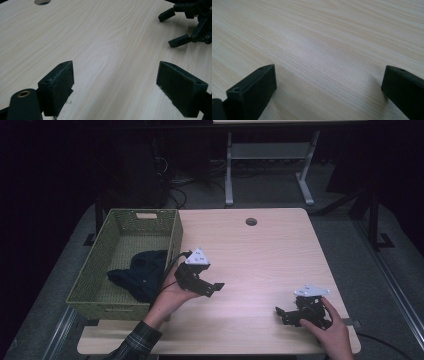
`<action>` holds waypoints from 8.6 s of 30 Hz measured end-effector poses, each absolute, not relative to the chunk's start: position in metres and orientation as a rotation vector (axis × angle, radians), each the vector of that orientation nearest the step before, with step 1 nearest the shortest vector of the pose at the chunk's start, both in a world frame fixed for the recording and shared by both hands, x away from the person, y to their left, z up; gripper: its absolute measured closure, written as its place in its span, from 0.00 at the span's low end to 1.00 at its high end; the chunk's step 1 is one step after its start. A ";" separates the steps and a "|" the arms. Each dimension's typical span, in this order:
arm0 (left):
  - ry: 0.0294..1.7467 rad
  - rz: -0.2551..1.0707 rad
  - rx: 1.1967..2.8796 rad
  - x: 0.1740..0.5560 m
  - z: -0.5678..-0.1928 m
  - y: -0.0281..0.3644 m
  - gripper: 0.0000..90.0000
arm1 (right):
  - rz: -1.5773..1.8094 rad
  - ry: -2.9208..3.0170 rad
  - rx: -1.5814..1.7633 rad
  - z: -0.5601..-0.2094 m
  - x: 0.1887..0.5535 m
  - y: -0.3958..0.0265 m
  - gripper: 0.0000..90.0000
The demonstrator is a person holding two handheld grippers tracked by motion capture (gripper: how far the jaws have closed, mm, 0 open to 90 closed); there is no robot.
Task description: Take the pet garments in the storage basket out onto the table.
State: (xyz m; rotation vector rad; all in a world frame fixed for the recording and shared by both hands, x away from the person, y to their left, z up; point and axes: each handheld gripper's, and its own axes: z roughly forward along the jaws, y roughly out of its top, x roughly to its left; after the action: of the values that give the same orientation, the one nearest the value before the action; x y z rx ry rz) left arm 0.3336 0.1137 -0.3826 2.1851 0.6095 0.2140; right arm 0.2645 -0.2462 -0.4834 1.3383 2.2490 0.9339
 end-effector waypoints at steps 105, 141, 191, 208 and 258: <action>1.014 0.384 2.164 0.360 -0.360 0.301 0.15 | 0.936 2.247 1.342 -0.483 0.264 -0.246 0.00; 1.081 0.198 2.460 0.380 -0.423 0.273 0.20 | 0.936 2.247 1.342 -0.483 0.264 -0.246 0.00; 0.978 0.333 1.944 0.358 -0.329 0.332 0.70 | 0.936 2.248 1.342 -0.483 0.265 -0.246 0.00; 0.841 0.353 1.831 0.358 -0.285 0.310 0.71 | 0.937 2.246 1.343 -0.483 0.265 -0.246 0.00; 0.533 0.157 1.917 0.374 -0.290 0.140 0.72 | 0.938 2.246 1.342 -0.483 0.266 -0.246 0.00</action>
State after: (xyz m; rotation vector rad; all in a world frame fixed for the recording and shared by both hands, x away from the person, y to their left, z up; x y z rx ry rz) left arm 0.3740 0.1401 -0.2896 1.9170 0.5327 0.1569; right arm 0.2655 -0.2459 -0.4832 1.3420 2.2460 0.9379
